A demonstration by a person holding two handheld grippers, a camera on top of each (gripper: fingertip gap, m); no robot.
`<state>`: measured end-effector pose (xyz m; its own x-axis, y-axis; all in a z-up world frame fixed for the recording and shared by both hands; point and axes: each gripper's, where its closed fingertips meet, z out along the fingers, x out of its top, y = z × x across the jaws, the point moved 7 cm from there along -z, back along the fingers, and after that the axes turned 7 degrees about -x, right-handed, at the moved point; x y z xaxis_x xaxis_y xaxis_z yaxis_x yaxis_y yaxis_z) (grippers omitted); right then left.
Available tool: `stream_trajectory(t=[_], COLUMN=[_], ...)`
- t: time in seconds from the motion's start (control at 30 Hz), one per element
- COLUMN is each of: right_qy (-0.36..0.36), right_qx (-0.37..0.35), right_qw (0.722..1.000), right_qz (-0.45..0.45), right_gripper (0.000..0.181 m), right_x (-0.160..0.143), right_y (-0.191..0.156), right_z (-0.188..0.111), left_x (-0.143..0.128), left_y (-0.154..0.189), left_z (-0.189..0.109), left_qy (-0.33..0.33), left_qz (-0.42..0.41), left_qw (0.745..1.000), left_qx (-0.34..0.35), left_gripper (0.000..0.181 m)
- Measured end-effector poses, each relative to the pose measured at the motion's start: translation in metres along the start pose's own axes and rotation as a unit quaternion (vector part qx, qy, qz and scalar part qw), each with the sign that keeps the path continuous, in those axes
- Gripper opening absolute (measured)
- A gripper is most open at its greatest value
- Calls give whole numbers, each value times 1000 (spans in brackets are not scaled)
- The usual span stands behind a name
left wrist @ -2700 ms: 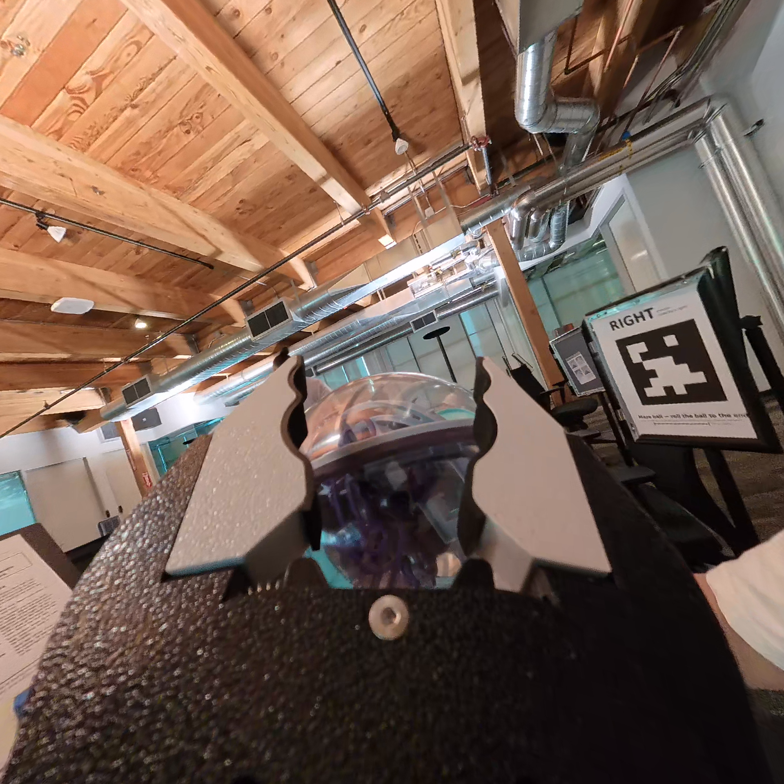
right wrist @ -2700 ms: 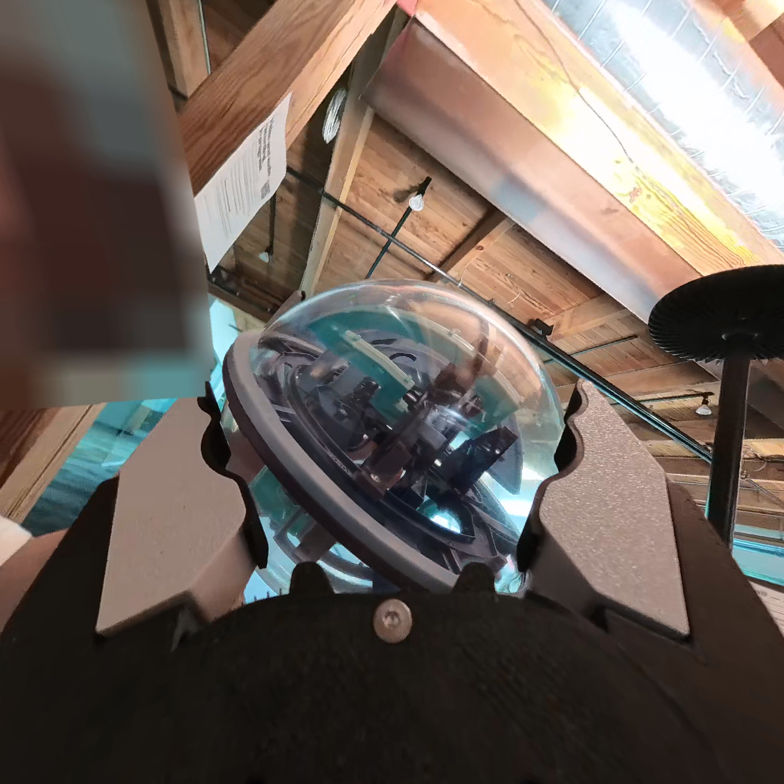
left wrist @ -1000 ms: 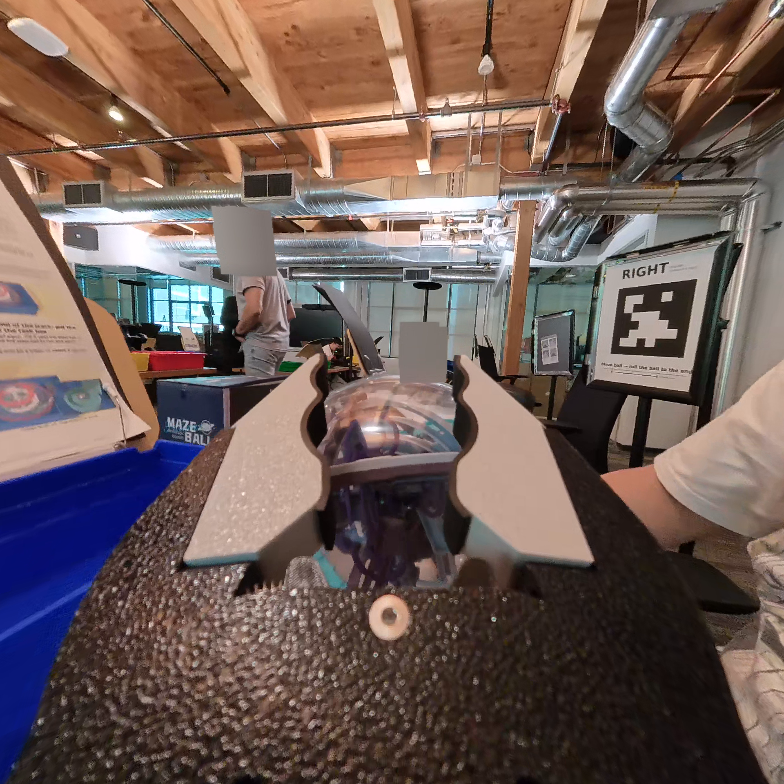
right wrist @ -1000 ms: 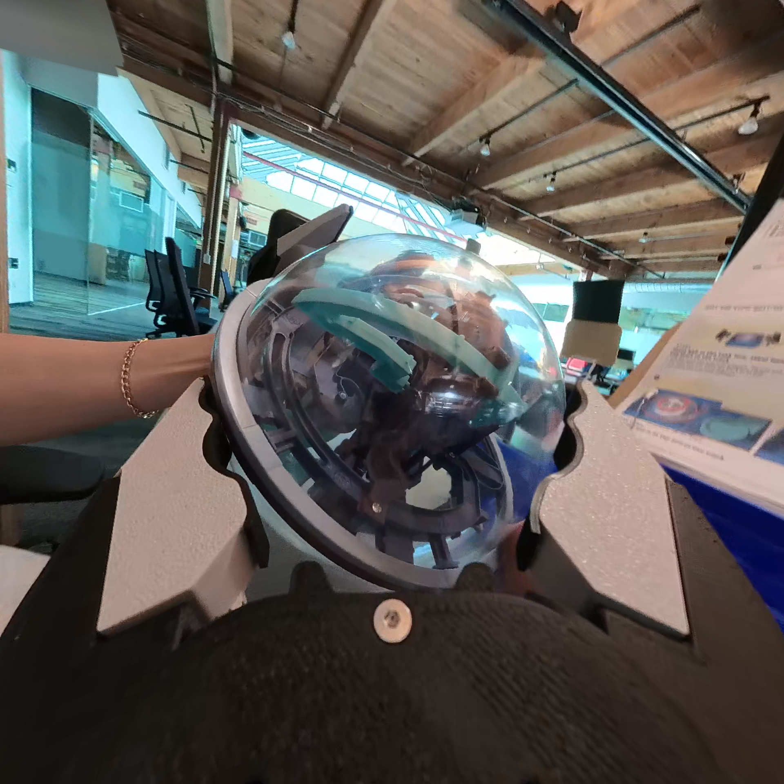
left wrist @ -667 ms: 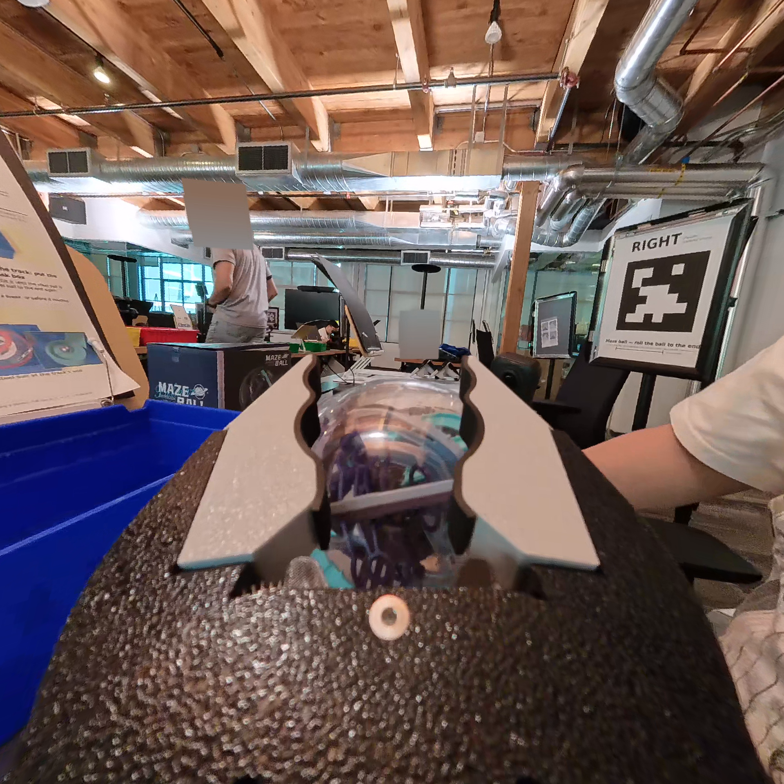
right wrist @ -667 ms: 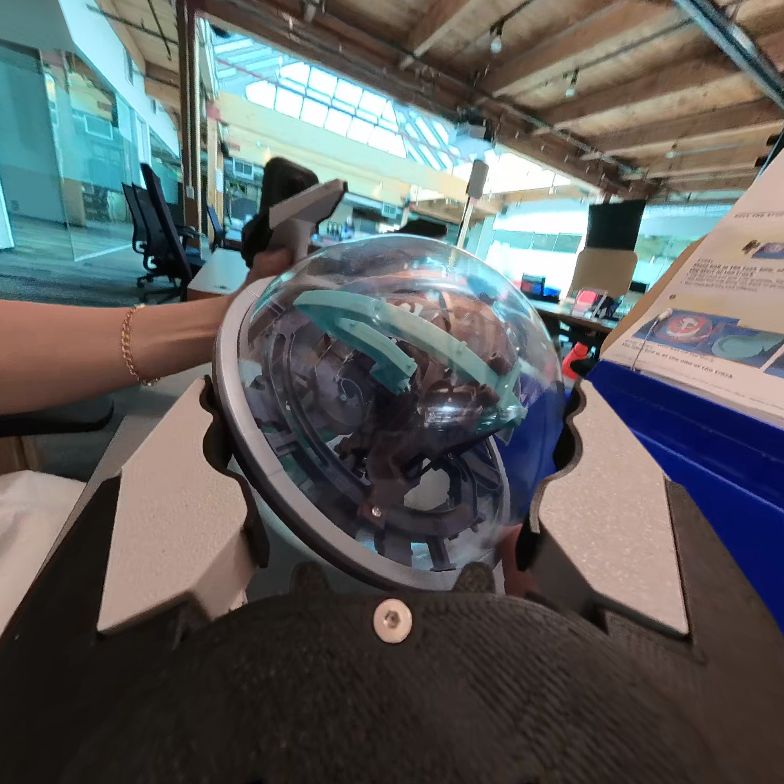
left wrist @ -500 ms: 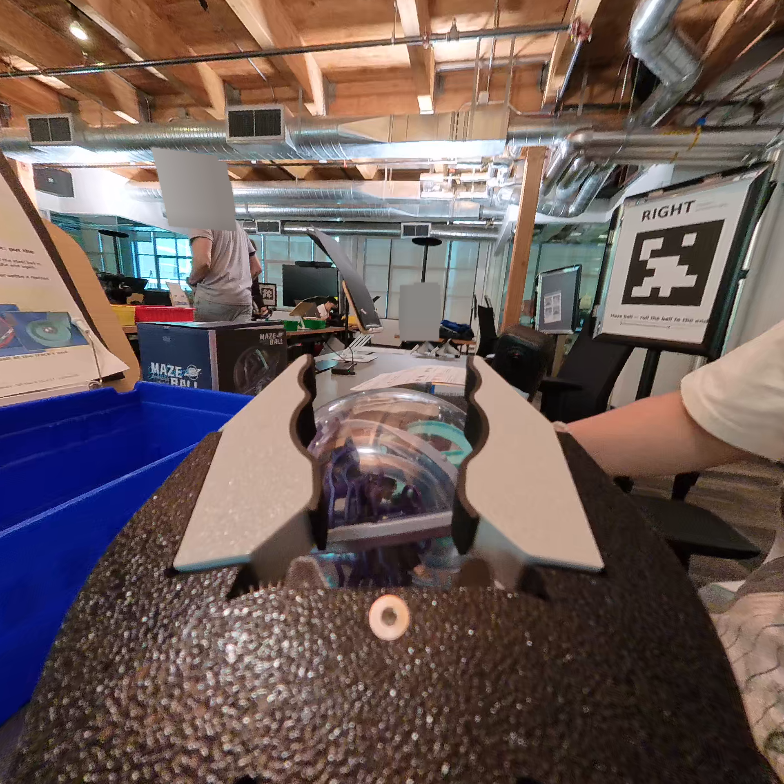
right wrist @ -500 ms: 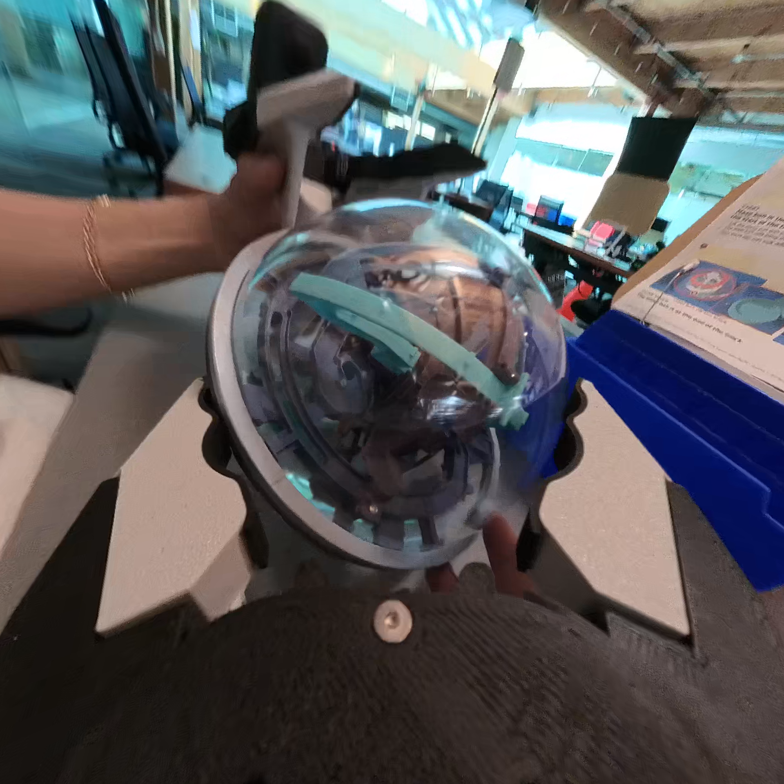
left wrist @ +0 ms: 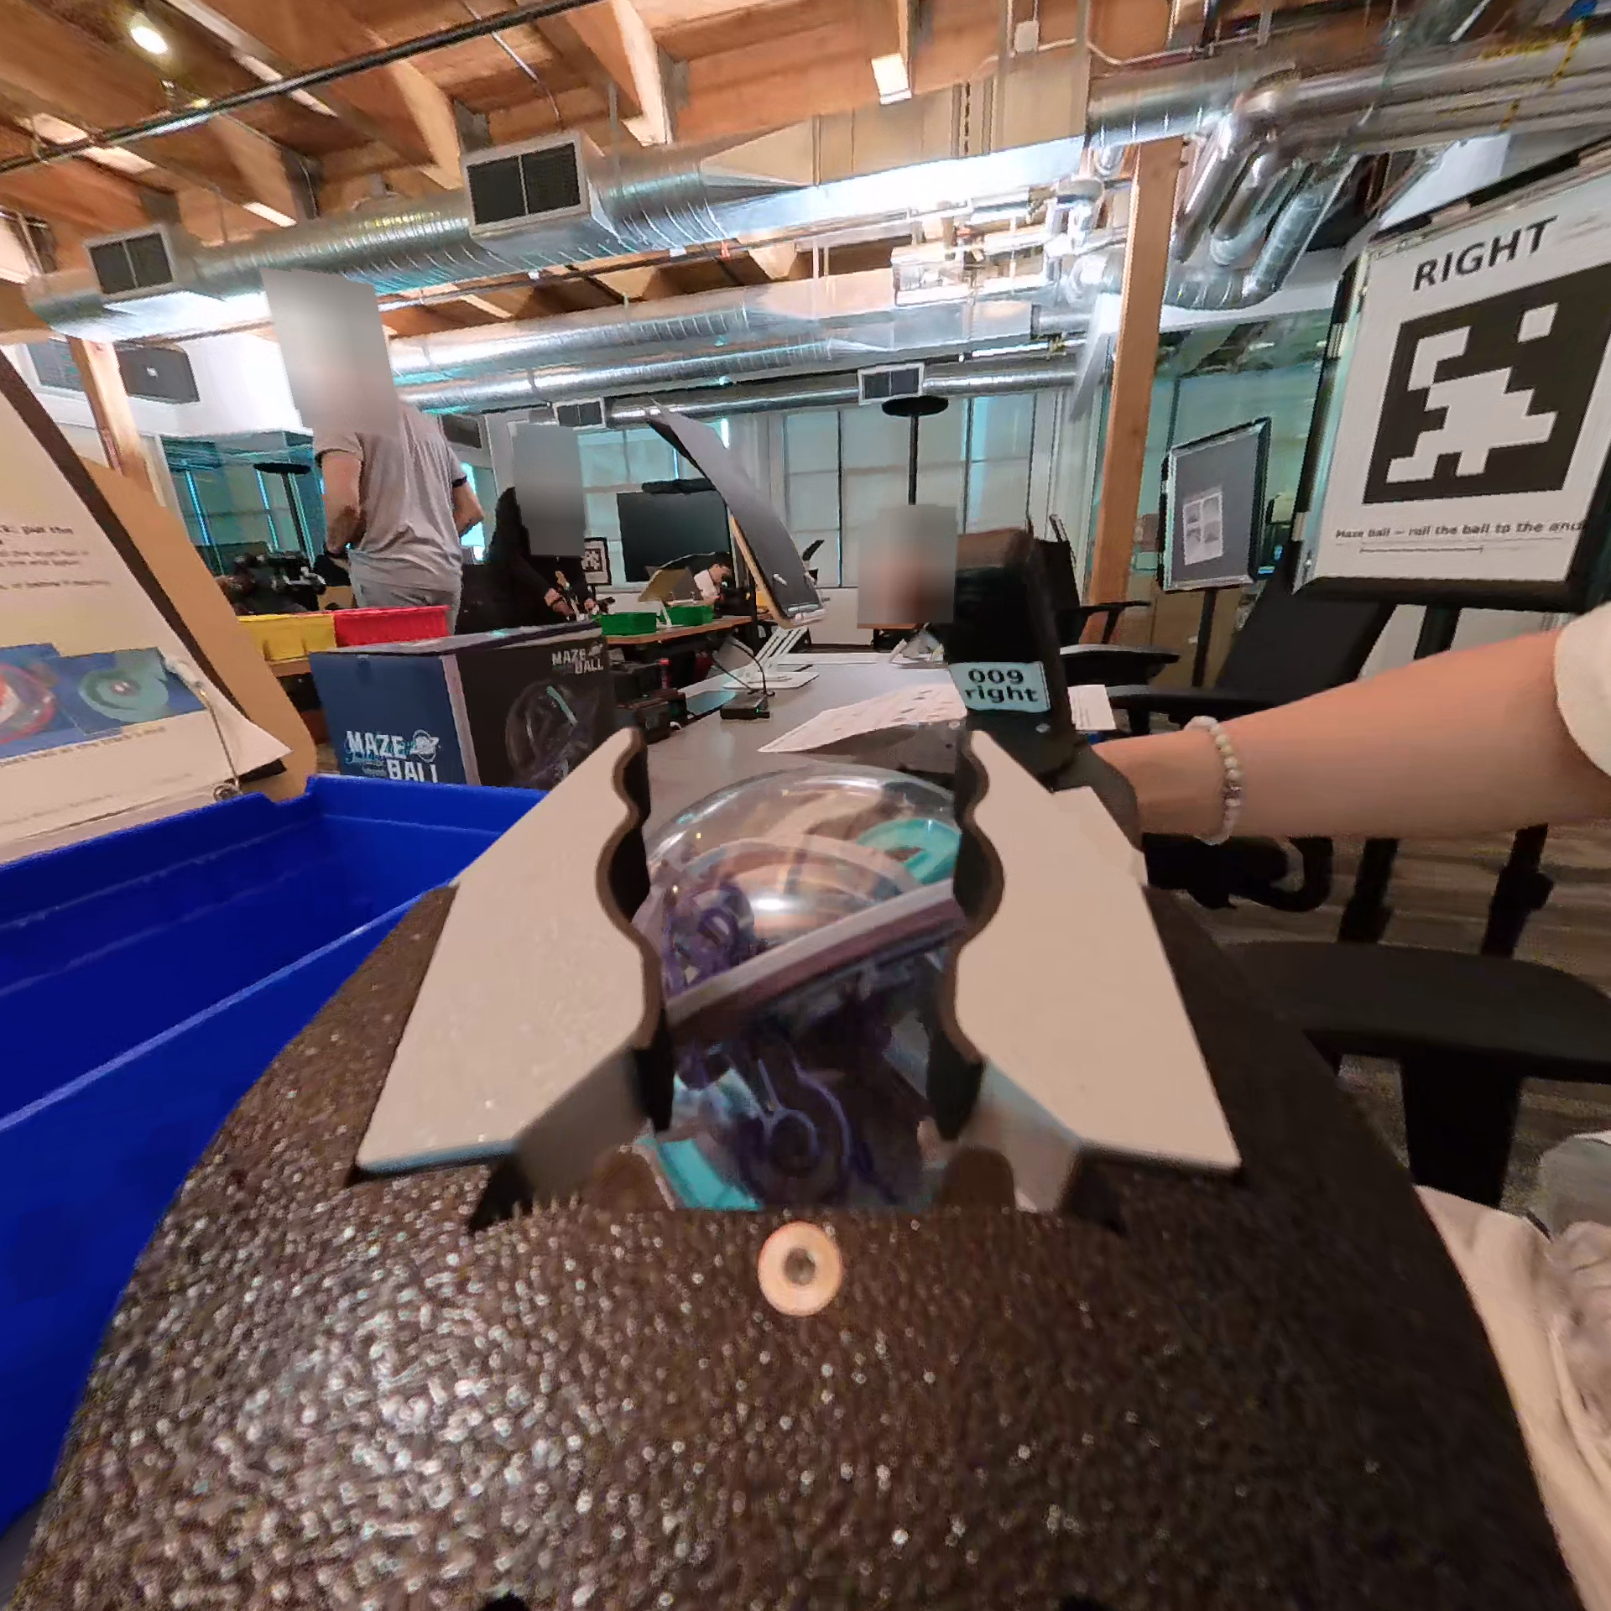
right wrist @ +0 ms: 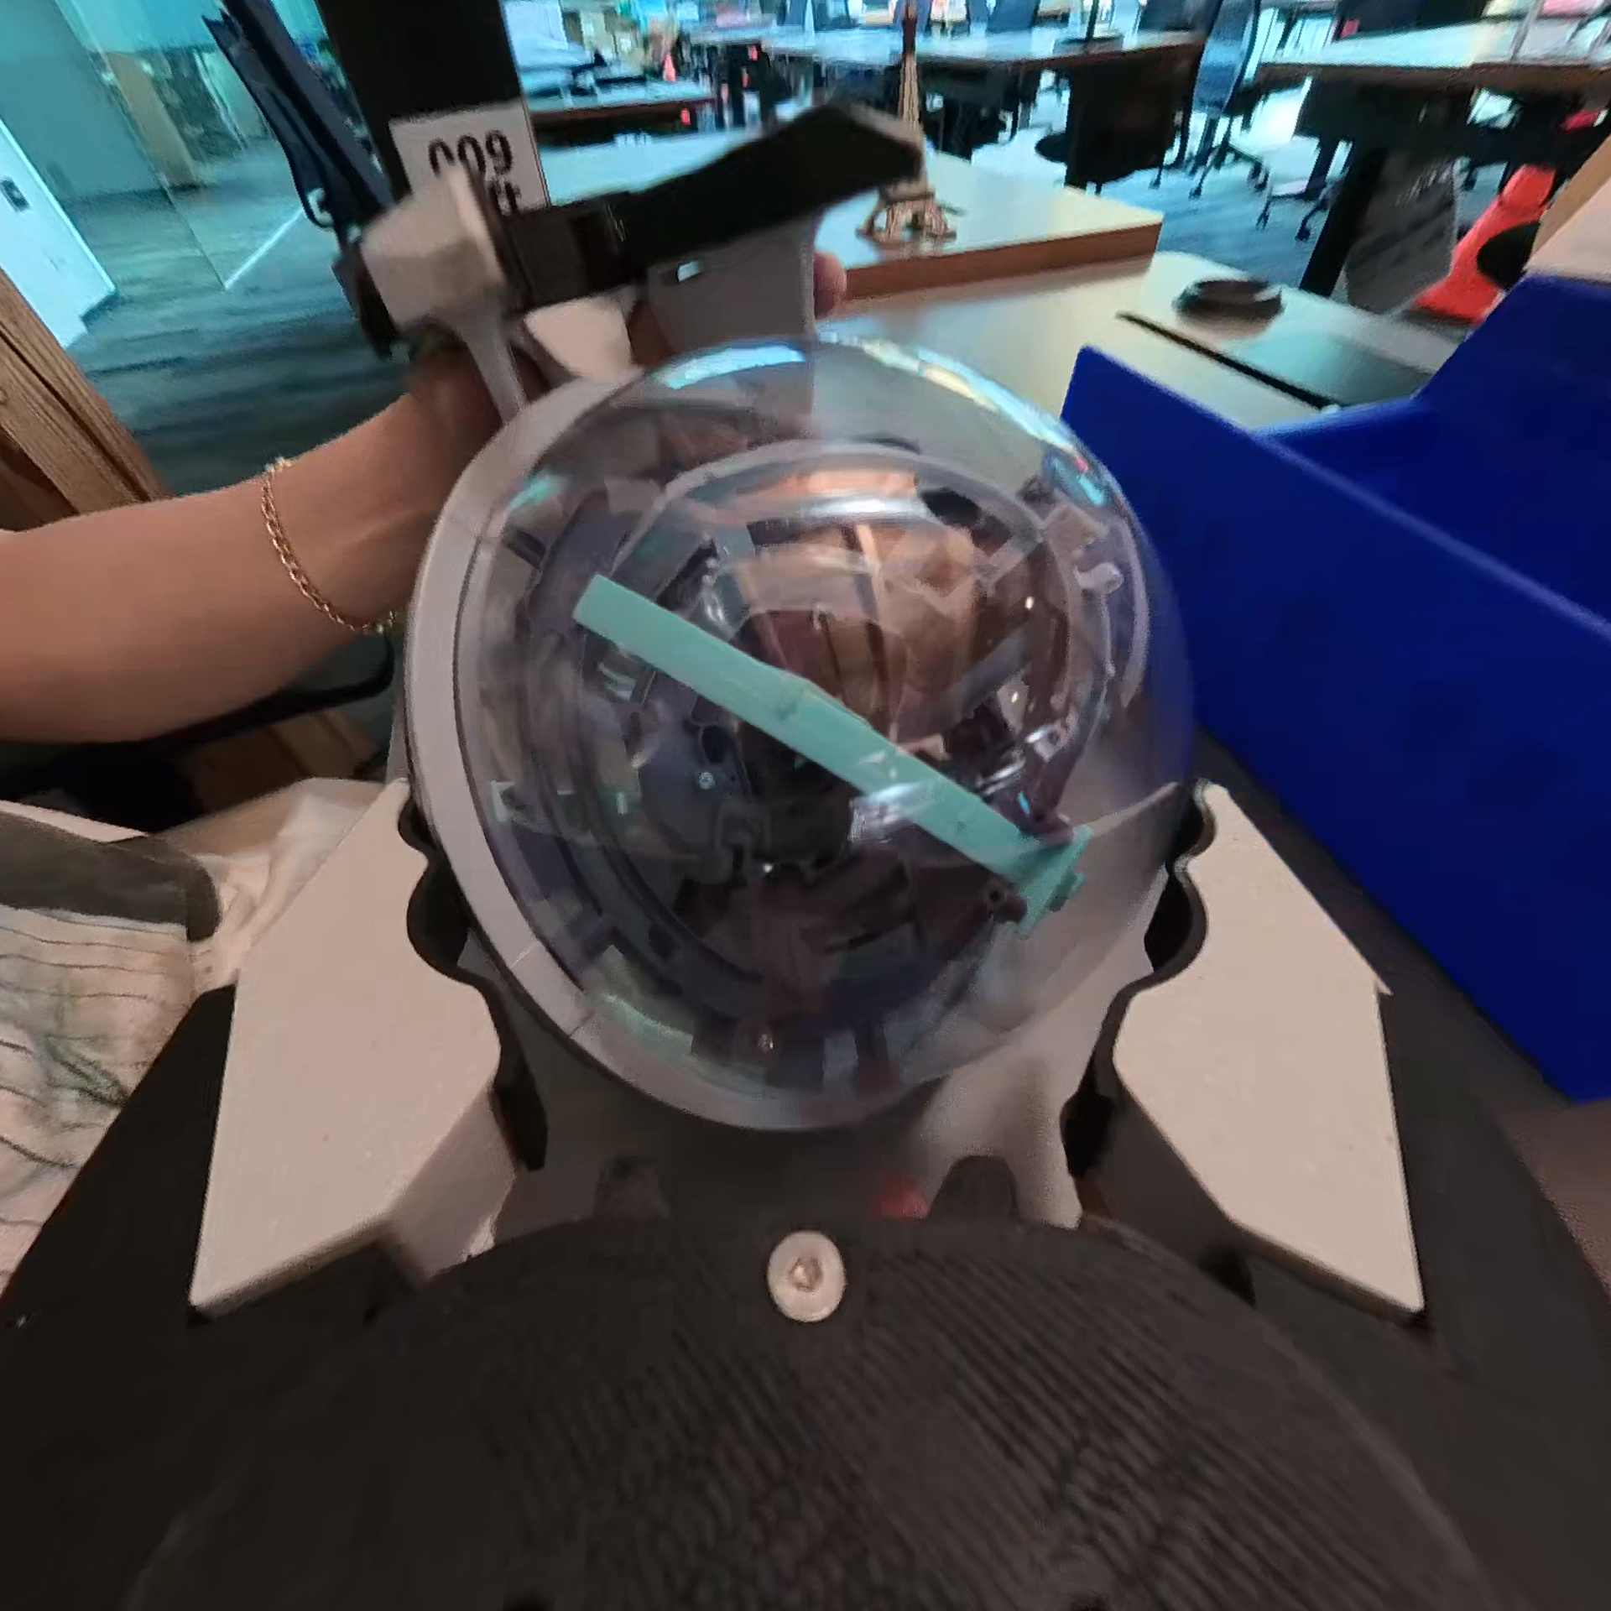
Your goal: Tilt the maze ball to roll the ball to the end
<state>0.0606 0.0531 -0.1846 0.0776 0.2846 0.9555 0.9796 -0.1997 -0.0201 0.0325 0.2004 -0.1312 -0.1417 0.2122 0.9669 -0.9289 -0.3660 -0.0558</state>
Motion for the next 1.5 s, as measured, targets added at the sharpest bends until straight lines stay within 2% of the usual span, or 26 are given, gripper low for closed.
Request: stream_trajectory(t=[0.07,0.17,0.27,0.4,0.7,0.87,1.03,1.17,1.33,1.4,1.5], right_qy=[-32,-61,-79,-94,-164,-190,-187,-185,-224,-232,-253], right_qx=[2,6,-7,-24,-107,-107,-77,-87,-102,-117,-137], right_qw=[999,998,996,990,940,933,943,948,936,930,918], right_qz=[-5,-16,-34,-106,-280,-285,-264,-245,-253,-259,-275], right_gripper=[156,155,154,156,157,157,157,157,157,157,157], right_x=[-5,-6,-3,3,1,-1,3,1,-7,-9,-11], right_y=[-2,-4,-4,-5,-5,-3,-2,-4,0,2,2], right_z=[2,3,5,4,5,1,-5,-4,-7,-6,-7], left_x=[5,10,6,4,5,4,-1,0,13,12,8], left_y=[-1,-2,1,2,6,10,13,10,6,9,16], left_z=[-3,-5,-2,-1,3,11,17,16,16,18,24], left_qy=[15,23,3,-4,-17,-44,-72,-50,27,30,4], left_qz=[2,1,10,13,34,56,68,45,-23,-42,-13], left_qw=[1000,1000,1000,1000,999,997,995,998,999,998,1000], left_qx=[3,6,0,1,9,16,9,16,31,25,18], left_gripper=[59,58,63,68,68,67,74,77,67,63,62])
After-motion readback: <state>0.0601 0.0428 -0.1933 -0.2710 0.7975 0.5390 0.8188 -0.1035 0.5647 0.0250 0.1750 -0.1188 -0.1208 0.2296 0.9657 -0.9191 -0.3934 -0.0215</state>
